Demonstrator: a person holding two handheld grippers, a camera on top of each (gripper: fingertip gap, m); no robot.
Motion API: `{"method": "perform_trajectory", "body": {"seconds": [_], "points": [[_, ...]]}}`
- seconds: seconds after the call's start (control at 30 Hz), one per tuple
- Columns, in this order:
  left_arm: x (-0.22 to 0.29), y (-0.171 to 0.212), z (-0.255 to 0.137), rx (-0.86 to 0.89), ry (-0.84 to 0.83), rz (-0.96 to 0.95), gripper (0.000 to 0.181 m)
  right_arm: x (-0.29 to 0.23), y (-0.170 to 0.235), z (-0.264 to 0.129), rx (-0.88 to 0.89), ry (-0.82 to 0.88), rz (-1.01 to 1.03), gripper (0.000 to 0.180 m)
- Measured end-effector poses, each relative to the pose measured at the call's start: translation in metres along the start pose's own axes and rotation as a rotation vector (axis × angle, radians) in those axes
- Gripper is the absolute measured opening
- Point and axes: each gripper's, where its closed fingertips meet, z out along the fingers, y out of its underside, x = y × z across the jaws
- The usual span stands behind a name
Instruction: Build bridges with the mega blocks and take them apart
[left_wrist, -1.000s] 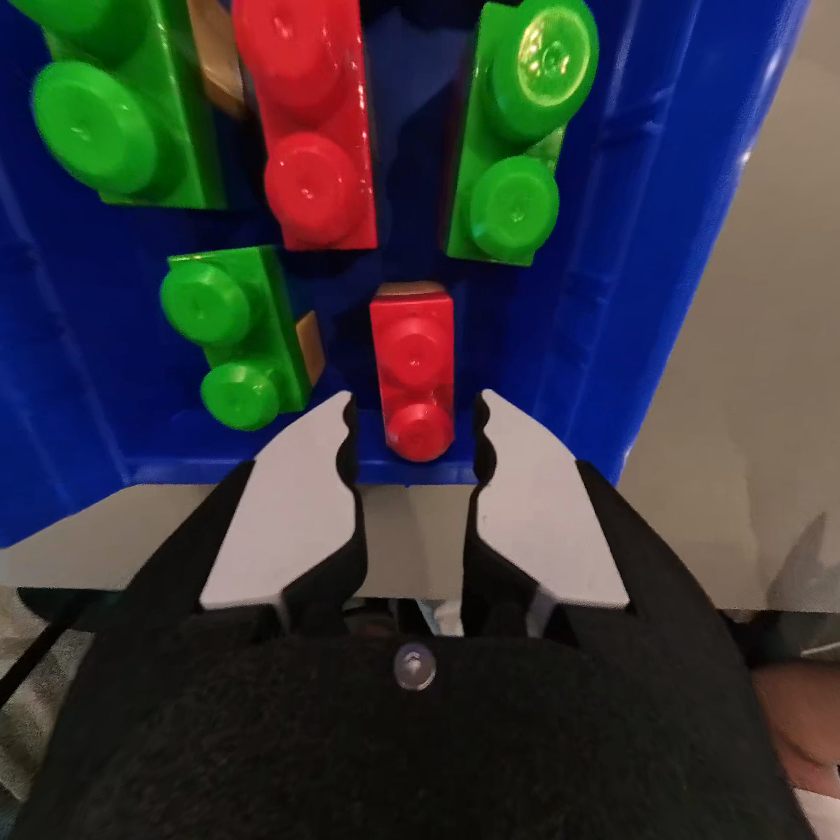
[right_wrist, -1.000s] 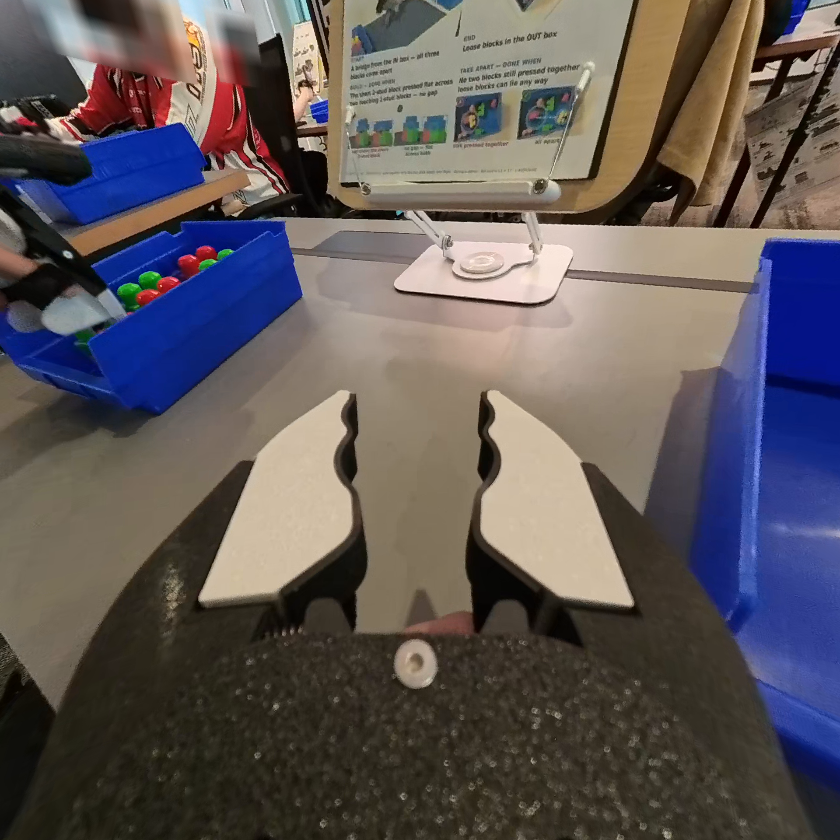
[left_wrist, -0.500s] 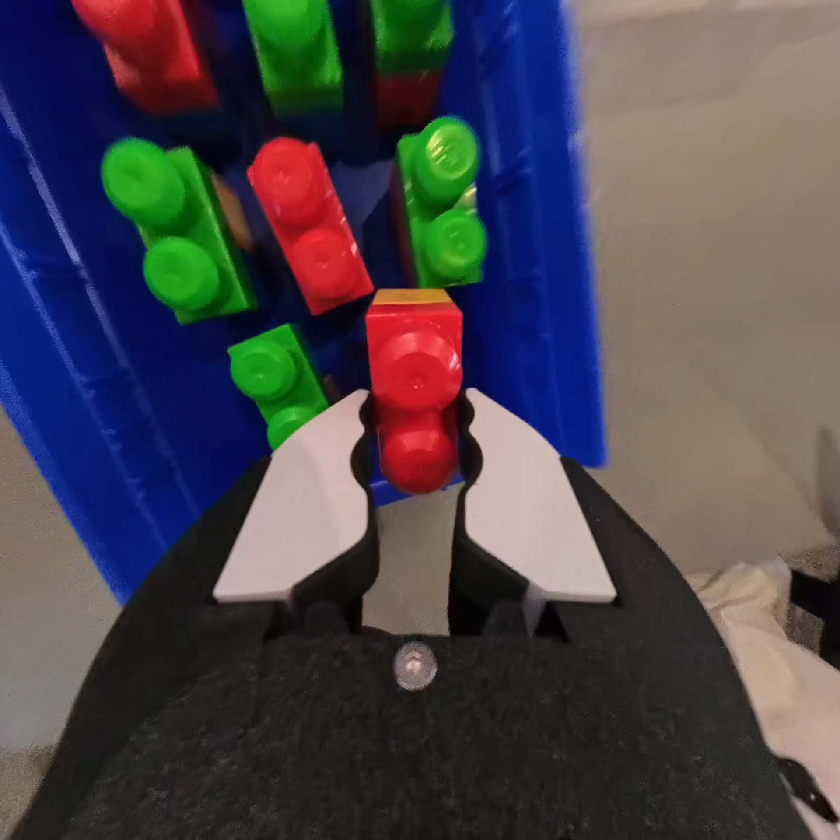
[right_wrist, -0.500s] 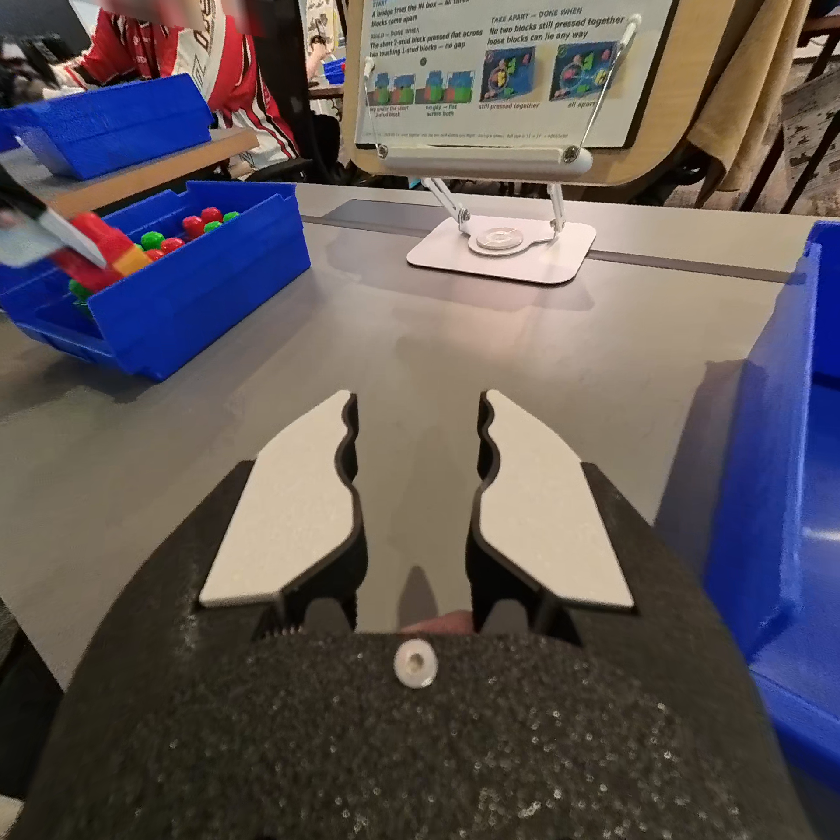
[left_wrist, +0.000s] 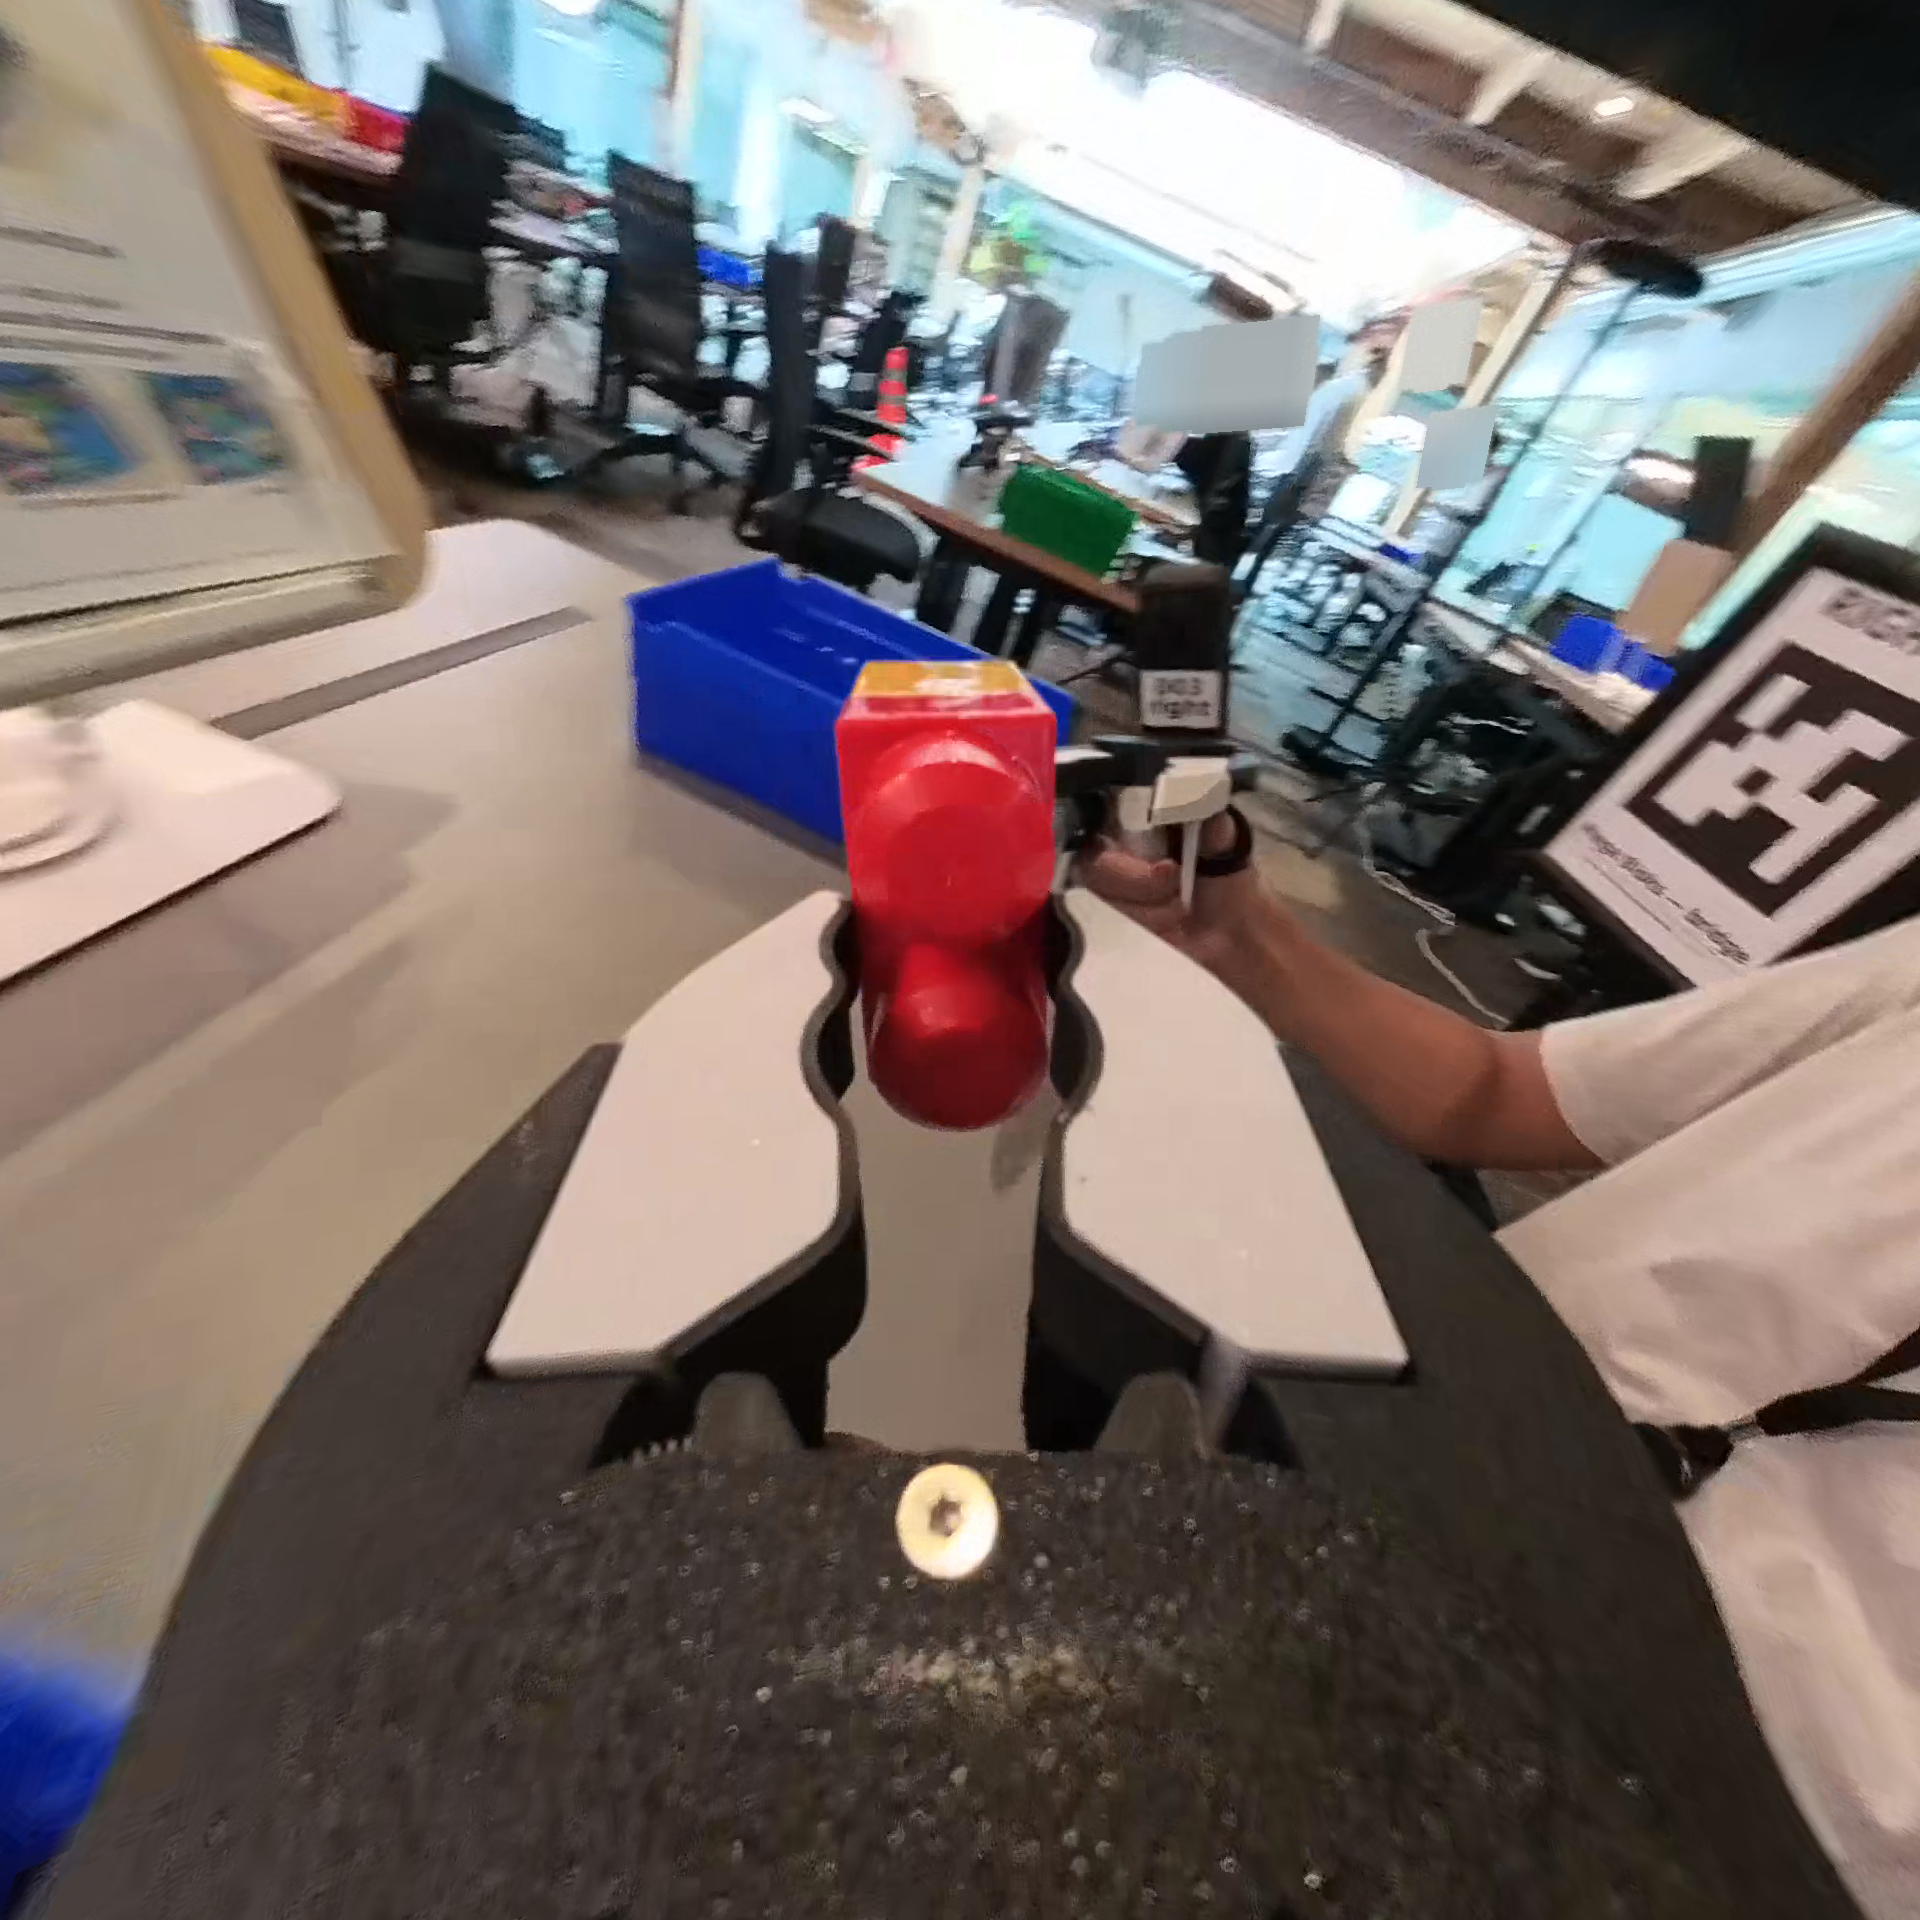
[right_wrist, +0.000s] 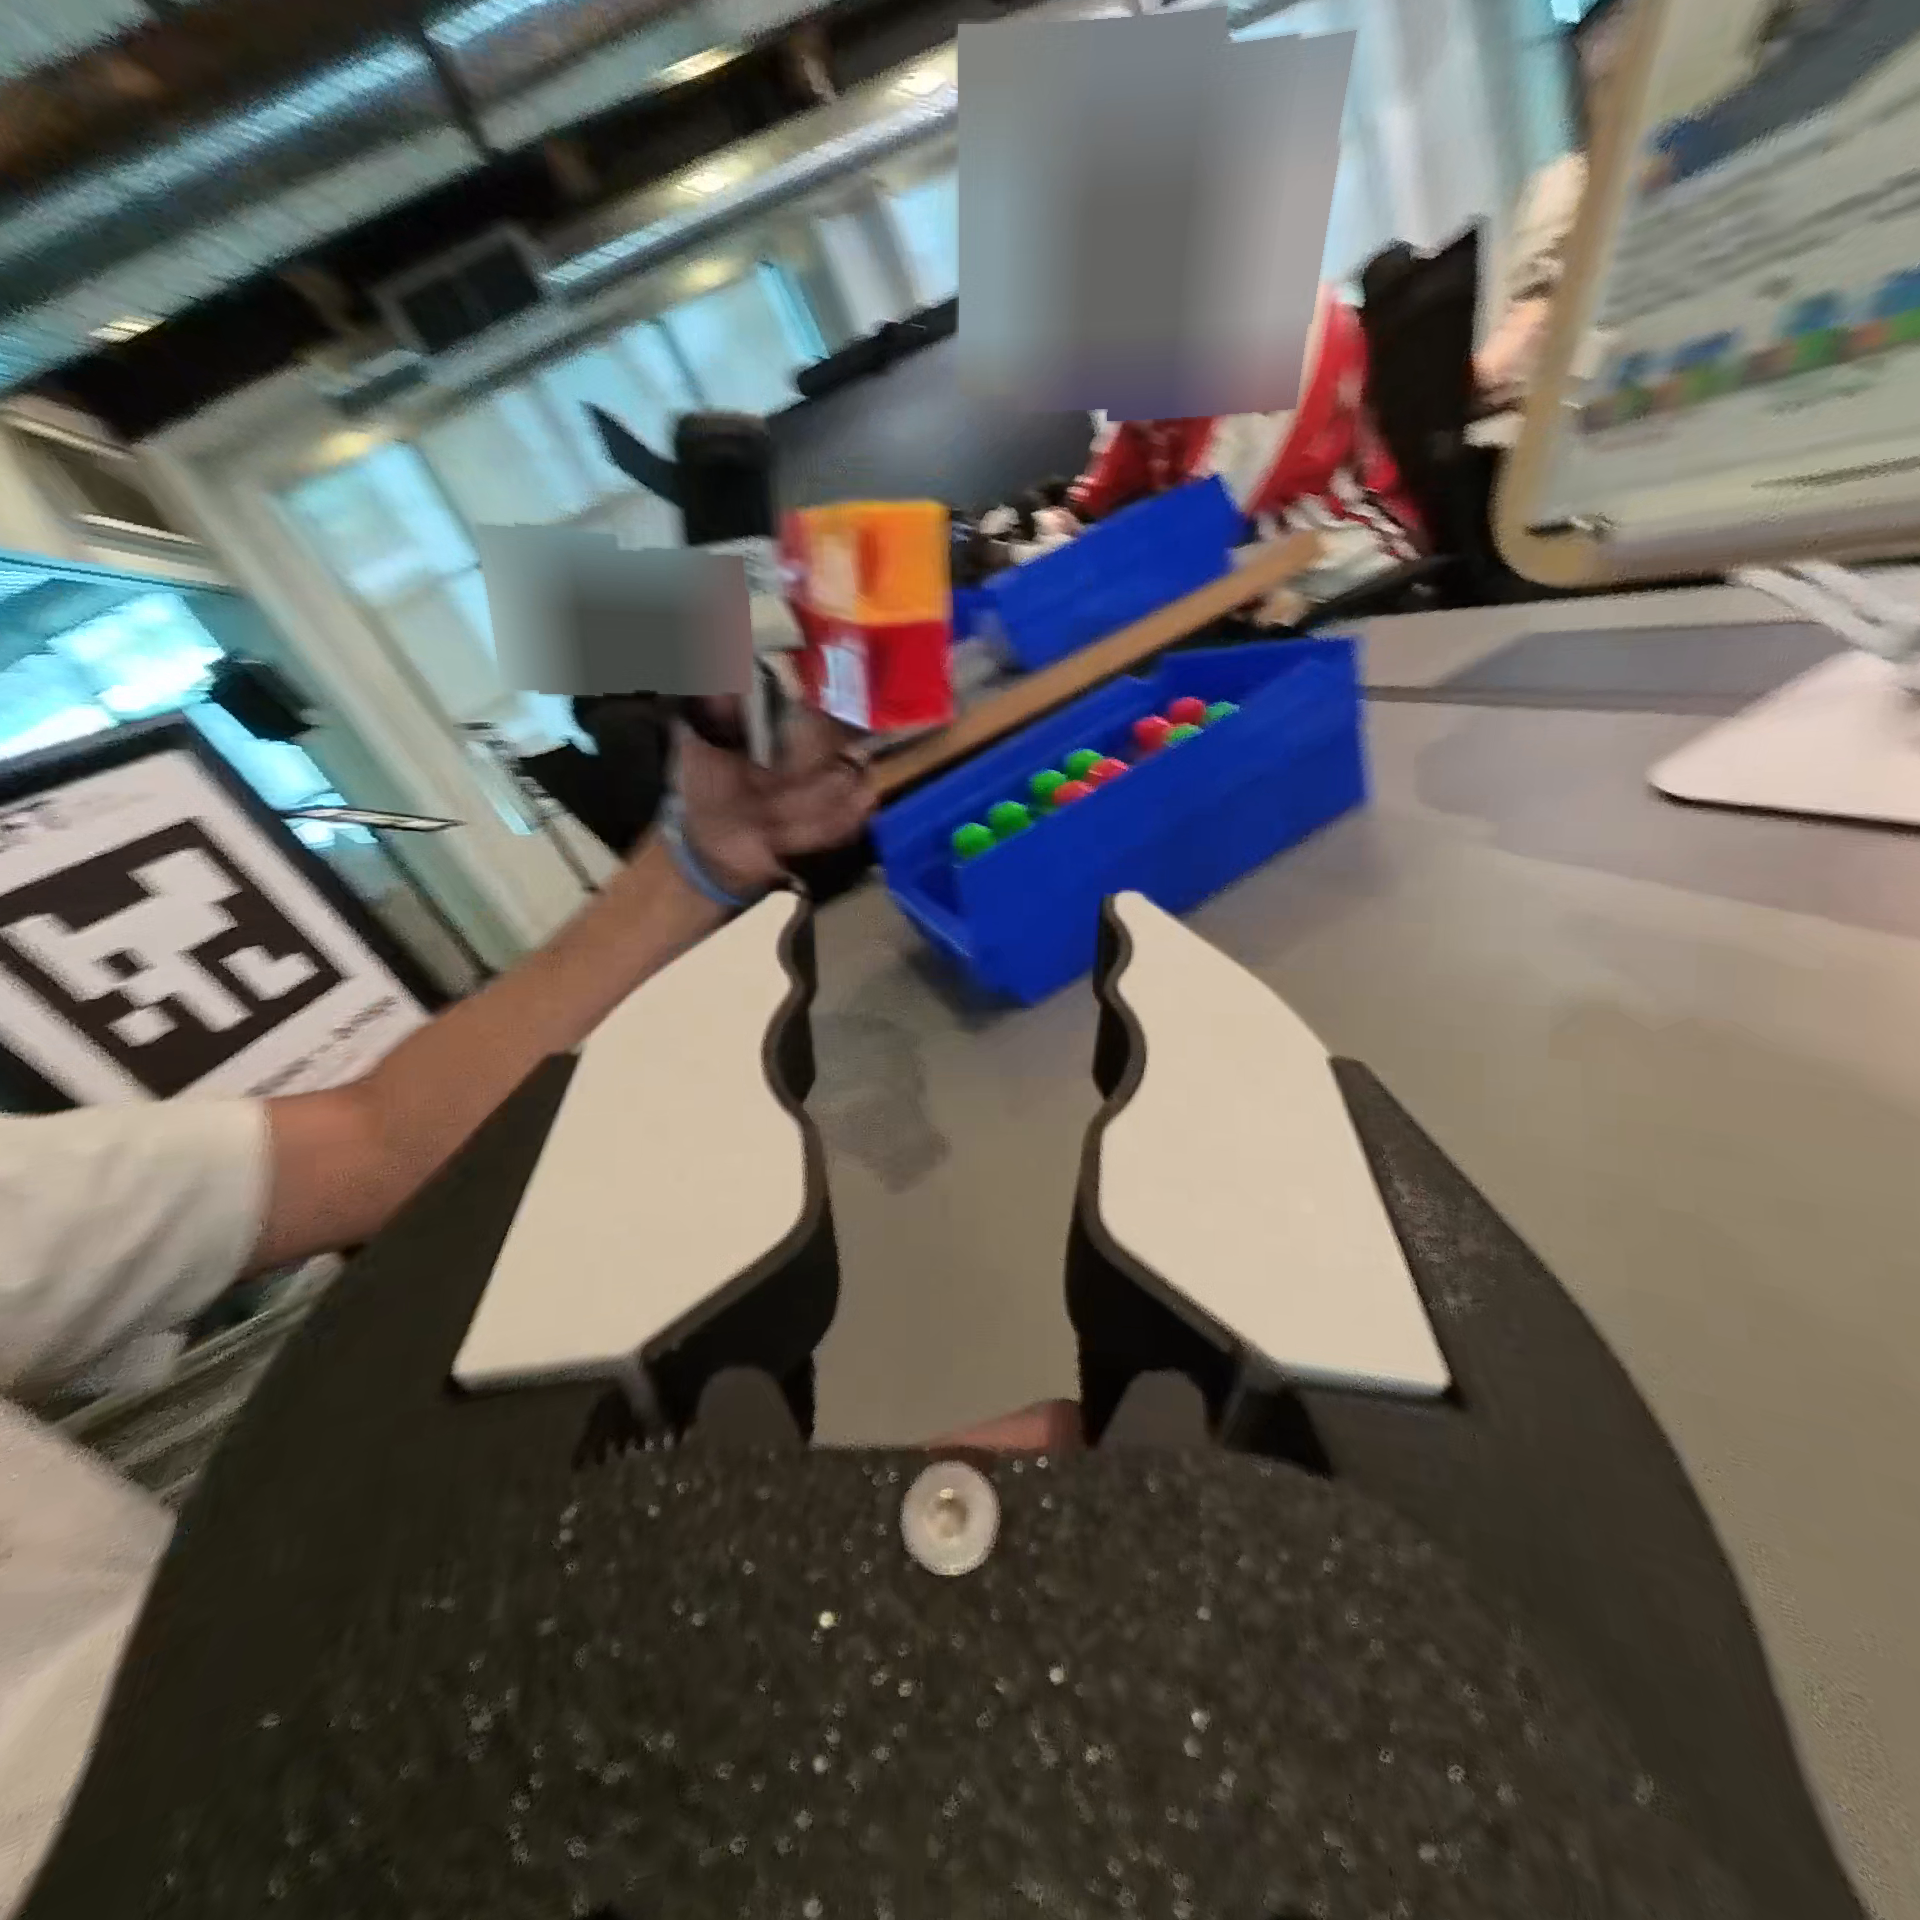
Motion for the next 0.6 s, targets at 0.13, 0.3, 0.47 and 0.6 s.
{"method": "perform_trajectory", "body": {"seconds": [0.13,0.3,0.47,0.6], "points": [[0.007,0.015,0.054,0.014,0.145,0.023,0.034,-0.005,-0.007,0.017,-0.007,-0.152,-0.017,0.058],[0.001,0.028,0.092,-0.008,0.231,0.021,0.034,0.021,-0.018,0.034,-0.017,-0.134,-0.082,0.064],[-0.017,0.039,0.112,-0.034,0.259,0.001,0.034,0.042,-0.017,0.046,-0.073,-0.139,-0.057,0.065],[-0.025,0.050,0.122,-0.036,0.264,-0.001,0.034,0.054,-0.010,0.051,-0.077,-0.147,-0.039,0.036]]}}
